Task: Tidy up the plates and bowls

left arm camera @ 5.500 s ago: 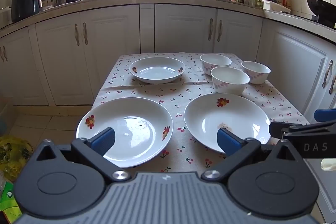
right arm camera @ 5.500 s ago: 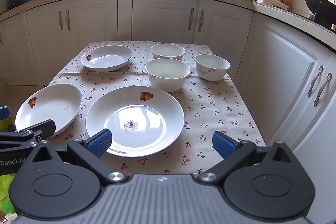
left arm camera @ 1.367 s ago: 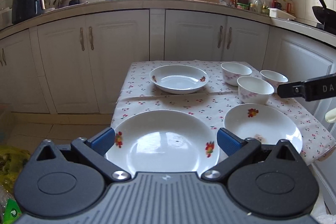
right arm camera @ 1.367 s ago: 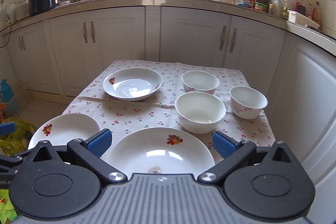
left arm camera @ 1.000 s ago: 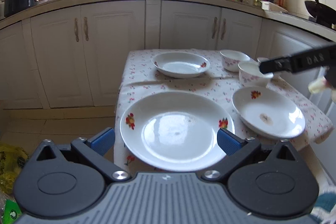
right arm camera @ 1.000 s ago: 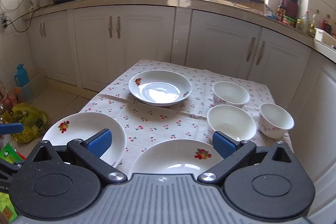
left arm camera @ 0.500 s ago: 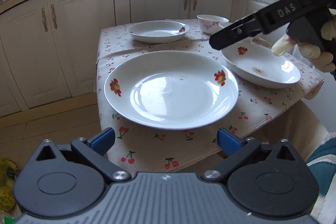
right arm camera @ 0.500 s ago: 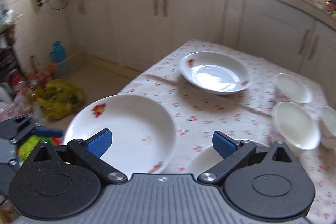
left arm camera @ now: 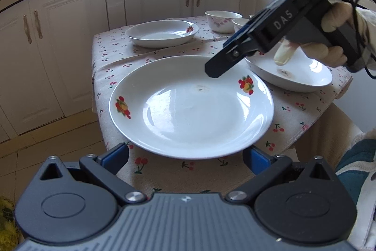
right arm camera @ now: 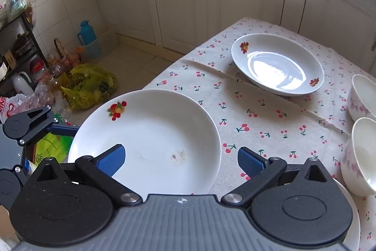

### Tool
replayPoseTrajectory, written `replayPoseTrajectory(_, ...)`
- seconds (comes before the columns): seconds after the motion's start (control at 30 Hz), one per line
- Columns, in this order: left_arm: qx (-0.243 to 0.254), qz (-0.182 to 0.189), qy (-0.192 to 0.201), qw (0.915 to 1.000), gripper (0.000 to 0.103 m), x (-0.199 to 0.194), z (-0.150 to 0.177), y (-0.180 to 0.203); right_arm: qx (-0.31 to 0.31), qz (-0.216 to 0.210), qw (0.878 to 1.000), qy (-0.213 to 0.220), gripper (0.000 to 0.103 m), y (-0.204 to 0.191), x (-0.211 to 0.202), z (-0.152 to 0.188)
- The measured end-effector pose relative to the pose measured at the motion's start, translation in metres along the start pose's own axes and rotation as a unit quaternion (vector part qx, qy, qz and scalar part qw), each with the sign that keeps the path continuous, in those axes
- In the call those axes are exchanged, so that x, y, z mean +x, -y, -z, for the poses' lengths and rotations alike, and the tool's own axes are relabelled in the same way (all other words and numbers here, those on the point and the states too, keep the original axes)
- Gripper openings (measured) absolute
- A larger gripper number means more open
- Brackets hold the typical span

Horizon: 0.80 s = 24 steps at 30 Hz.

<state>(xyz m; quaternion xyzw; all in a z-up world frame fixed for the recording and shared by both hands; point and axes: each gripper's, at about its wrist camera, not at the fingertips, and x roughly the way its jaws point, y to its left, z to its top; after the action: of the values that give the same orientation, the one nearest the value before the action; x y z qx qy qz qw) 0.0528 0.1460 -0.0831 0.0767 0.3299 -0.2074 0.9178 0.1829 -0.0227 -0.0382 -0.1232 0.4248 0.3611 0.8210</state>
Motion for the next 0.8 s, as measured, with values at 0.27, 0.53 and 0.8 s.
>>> replayPoseTrajectory(0.27, 0.025, 0.015, -0.016, 0.9994, 0.102, 0.005, -0.005, -0.003, 0.016, -0.026, 0.999, -0.035, 0.097, 0.019, 0.026, -0.015)
replayPoseTrajectory(0.53, 0.034, 0.029, -0.029, 0.9986, 0.102, 0.010, -0.010, -0.006, 0.029, -0.062, 0.996, -0.060, 0.083, 0.027, 0.041, -0.022)
replayPoseTrajectory(0.8, 0.038, 0.035, -0.034, 0.9981, 0.102, 0.014, -0.011, -0.007, 0.029, -0.093, 0.993, -0.073, 0.080, 0.028, 0.045, -0.025)
